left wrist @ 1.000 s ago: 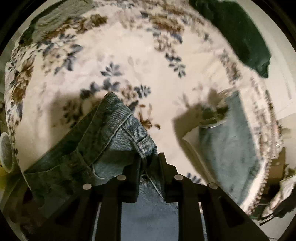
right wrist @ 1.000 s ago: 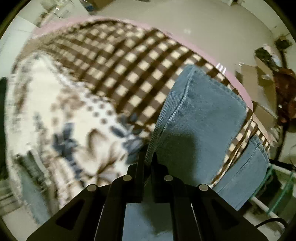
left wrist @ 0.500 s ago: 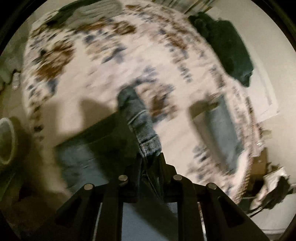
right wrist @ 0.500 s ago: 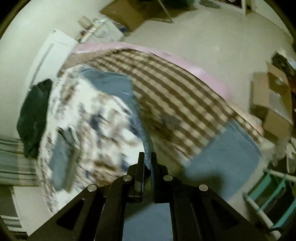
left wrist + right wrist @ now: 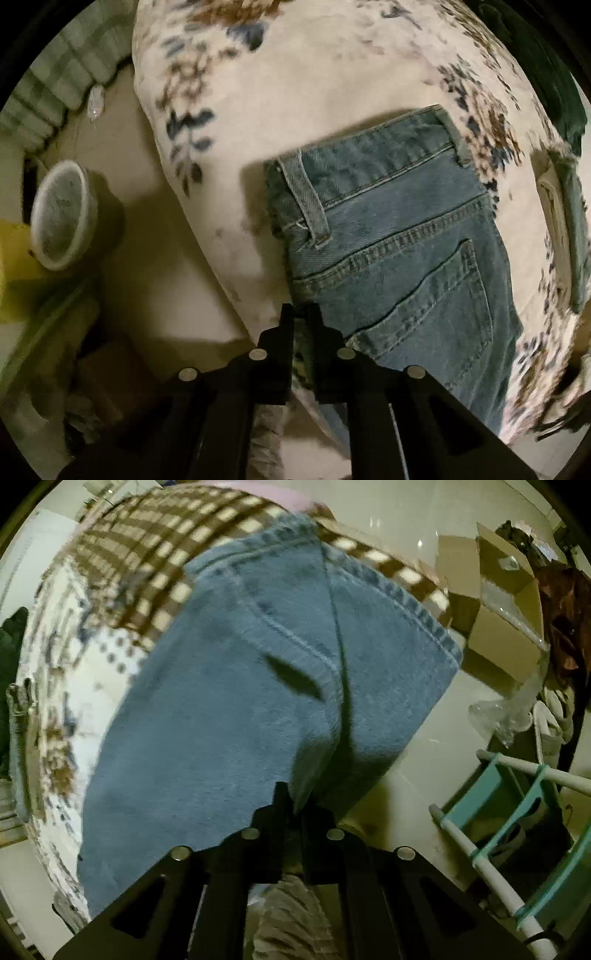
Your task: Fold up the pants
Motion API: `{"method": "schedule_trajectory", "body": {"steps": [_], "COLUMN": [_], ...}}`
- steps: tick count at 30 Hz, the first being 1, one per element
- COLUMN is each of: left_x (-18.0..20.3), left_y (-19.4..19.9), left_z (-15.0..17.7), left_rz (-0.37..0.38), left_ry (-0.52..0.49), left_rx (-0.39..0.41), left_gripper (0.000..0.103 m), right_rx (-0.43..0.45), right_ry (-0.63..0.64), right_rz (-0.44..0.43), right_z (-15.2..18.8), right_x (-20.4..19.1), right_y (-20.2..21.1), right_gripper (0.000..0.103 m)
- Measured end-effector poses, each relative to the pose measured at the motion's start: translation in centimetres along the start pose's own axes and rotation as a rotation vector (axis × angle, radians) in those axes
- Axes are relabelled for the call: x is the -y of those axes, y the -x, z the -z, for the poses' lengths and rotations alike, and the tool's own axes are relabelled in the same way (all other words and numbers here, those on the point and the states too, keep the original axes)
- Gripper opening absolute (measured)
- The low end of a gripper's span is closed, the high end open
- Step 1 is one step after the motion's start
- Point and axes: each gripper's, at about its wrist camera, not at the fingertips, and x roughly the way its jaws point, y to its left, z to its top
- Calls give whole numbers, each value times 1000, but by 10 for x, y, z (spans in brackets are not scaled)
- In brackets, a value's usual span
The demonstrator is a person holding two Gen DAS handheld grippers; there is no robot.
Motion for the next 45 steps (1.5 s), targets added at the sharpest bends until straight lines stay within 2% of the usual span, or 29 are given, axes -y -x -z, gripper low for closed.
{"method": "schedule_trajectory", "body": {"steps": [1, 2, 3, 5, 7, 8, 9, 11, 13, 17, 20, 21, 23, 25, 27, 29, 31, 32, 33, 35, 38, 42, 45], "left_x": [7, 19, 28, 57, 81, 92, 106, 135, 158, 180, 185, 182, 179, 175, 168, 162, 157, 155, 154, 156, 163, 185, 211], "left_y": [7, 18, 24, 39, 48, 53, 56, 57, 49, 24, 13, 9, 6, 4, 4, 2, 2, 2, 3, 3, 0, -13, -26], "left_z": [0, 2, 3, 10, 17, 24, 35, 47, 63, 82, 95, 97, 102, 102, 99, 98, 96, 96, 97, 102, 113, 141, 172], "left_rz": [-24, -46, -47, -24, -1, 24, 45, 61, 90, 89, 73, 63, 42, 23, 14, 4, 1, -2, -4, -2, -3, 25, 20], "left_ry": [-23, -56, -82, -159, -215, -251, -300, -396, -457, -499, -514, -521, -531, -529, -520, -507, -493, -490, -492, -504, -534, -581, -682], "left_rx": [11, 28, 41, 72, 91, 106, 123, 153, 139, 68, 45, 43, 38, 33, 30, 21, 11, 10, 10, 8, 0, -42, -45], "left_gripper": [6, 7, 7, 11, 26, 38, 56, 76, 76, 76, 76, 76, 76, 76, 76, 76, 76, 76, 76, 76, 76, 76, 76], "right_rx": [-22, -45, -48, -27, 22, 58, 86, 143, 176, 142, 127, 126, 148, 192, 197, 126, 77, 76, 79, 110, 127, 86, 61], "right_ry": [6, 20, 27, 47, 61, 66, 67, 68, 70, 87, 210, 268, 299, 212, 69, -61, -91, -80, -75, -109, -190, -293, -361], "right_rz": [4, 29, 32, 25, 26, 33, 32, 14, -1, -43, 9, 56, 157, 228, 267, 192, 159, 167, 165, 80, -60, -139, -195], "right_z": [-3, -6, -9, -16, -25, -31, -38, -55, -75, -104, -99, -96, -91, -93, -101, -107, -108, -108, -107, -102, -90, -73, -61], "right_x": [0, 3, 2, 6, 10, 12, 13, 14, 14, -6, -42, -51, -50, -25, 15, 53, 66, 66, 66, 68, 81, 100, 113], "right_y": [-4, -5, -4, 8, 27, 38, 46, 60, 63, 50, 36, 31, 25, 28, 32, 26, 24, 27, 30, 39, 44, 17, -11], "right_gripper": [17, 31, 47, 62, 64, 64, 67, 73, 75, 75, 74, 58, 17, 16, 10, 10, 18, 31, 51, 68, 73, 73, 73]}}
